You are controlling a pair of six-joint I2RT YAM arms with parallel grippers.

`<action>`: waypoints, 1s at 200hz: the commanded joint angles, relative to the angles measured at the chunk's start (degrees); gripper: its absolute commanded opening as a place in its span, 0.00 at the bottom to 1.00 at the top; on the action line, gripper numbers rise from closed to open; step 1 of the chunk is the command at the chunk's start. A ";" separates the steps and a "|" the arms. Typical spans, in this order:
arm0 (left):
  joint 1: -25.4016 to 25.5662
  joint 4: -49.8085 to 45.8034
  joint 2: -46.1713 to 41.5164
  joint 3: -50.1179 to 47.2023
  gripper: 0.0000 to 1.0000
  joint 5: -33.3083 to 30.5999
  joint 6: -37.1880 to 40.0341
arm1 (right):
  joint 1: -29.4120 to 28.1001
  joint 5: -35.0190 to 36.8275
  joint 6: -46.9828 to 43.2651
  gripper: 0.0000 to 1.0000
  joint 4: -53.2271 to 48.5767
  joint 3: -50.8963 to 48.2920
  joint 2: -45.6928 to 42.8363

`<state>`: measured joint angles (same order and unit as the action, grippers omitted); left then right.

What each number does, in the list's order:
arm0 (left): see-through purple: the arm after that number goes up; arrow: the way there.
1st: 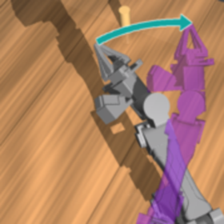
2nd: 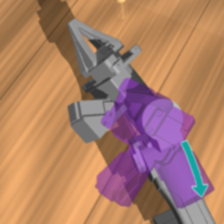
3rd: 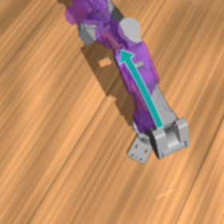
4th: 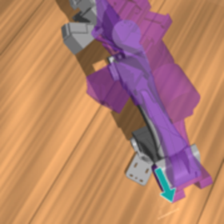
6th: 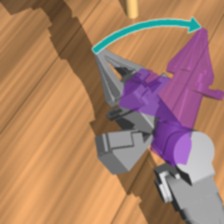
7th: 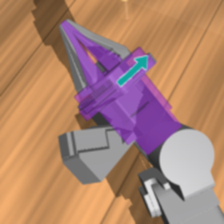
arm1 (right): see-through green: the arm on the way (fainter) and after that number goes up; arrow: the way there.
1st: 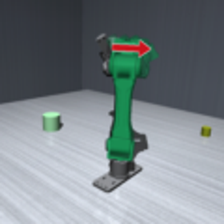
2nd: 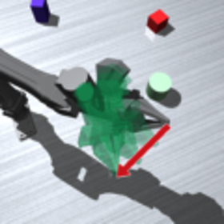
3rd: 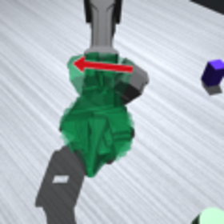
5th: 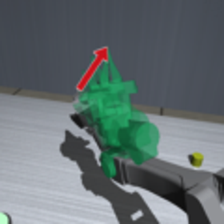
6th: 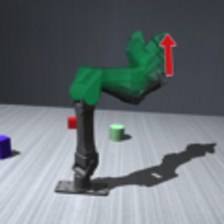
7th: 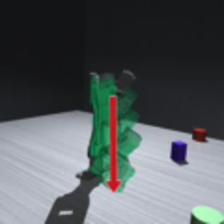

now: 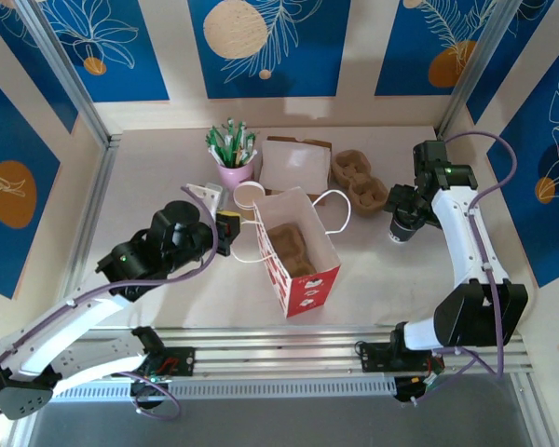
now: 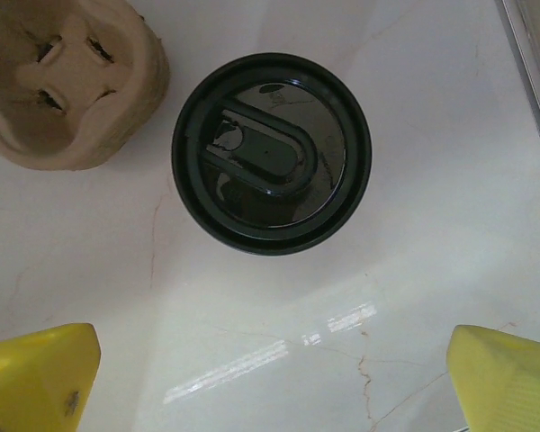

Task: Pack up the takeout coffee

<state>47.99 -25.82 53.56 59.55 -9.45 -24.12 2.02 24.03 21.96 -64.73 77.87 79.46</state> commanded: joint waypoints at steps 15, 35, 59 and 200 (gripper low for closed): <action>-5.36 4.31 1.10 -0.51 0.00 6.91 -1.07 | 0.53 -1.84 -2.15 0.99 1.26 -2.07 -0.39; -8.85 5.66 1.77 -0.19 0.00 10.55 -1.87 | 0.53 -1.93 -3.00 0.99 1.45 -2.08 0.31; -11.76 4.72 2.75 1.53 0.00 12.94 -1.66 | 0.44 -0.89 -3.64 0.99 1.62 -1.65 1.82; -13.45 -3.76 -3.11 4.57 0.67 23.52 -5.56 | 2.38 -2.02 -5.58 0.99 1.18 3.84 10.90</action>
<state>34.94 -27.22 52.62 64.23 9.06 -26.83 3.97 23.75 17.45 -63.40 79.59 89.19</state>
